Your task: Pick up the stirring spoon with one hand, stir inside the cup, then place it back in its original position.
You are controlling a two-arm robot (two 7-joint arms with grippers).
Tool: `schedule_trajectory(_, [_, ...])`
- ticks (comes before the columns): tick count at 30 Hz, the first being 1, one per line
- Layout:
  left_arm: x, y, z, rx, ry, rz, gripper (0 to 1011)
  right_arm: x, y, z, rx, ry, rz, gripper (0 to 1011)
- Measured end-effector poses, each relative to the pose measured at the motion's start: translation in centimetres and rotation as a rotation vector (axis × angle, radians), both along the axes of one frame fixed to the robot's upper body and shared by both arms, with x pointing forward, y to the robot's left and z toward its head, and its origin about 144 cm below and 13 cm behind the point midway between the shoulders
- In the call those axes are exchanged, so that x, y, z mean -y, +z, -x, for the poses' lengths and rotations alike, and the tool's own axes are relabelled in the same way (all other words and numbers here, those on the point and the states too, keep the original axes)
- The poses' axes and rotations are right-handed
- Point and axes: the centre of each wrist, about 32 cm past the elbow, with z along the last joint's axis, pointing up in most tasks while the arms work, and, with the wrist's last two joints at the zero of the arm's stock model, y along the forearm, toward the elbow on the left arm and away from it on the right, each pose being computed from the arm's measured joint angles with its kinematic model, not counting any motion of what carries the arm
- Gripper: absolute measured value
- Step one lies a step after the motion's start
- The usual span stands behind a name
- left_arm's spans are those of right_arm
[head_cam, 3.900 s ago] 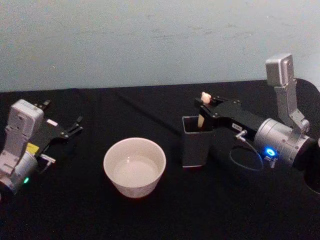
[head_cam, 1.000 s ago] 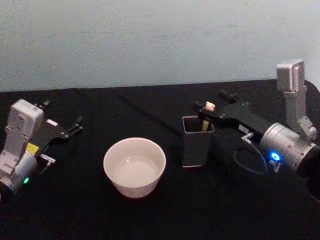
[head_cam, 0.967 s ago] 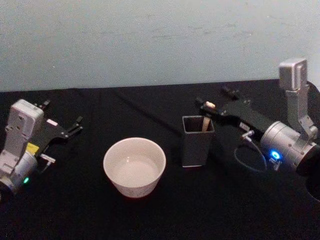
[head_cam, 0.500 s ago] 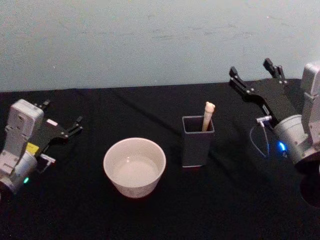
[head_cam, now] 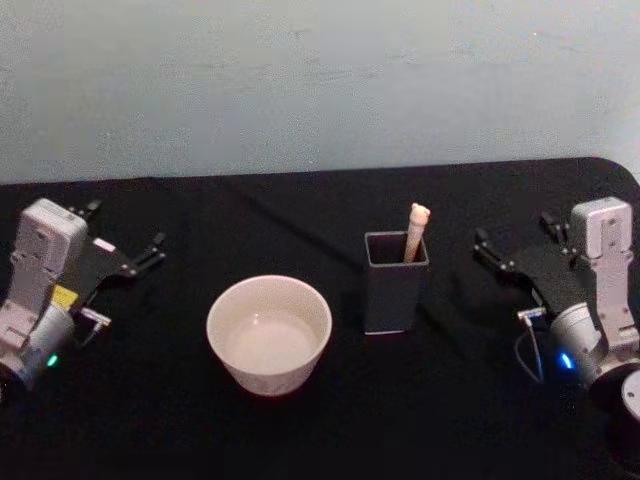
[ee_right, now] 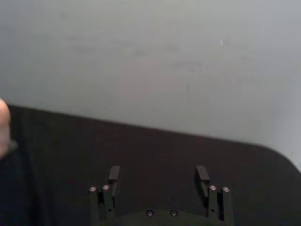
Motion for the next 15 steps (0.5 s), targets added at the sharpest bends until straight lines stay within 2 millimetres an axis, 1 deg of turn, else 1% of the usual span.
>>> schedule_trajectory(4, [0.00, 0.00, 0.00, 0.000, 0.000, 0.000, 1001, 0.08, -0.51, 0.00, -0.031, -0.009, 0.003, 1002])
schedule_trajectory(8, [0.00, 0.00, 0.00, 0.000, 0.000, 0.000, 1001, 0.09, -0.51, -0.31, -0.043, -0.009, -0.002, 1002])
schedule_trajectory(15, [0.00, 0.00, 0.00, 0.000, 0.000, 0.000, 1001, 0.11, -0.51, -0.28, -0.042, -0.007, 0.000, 1002])
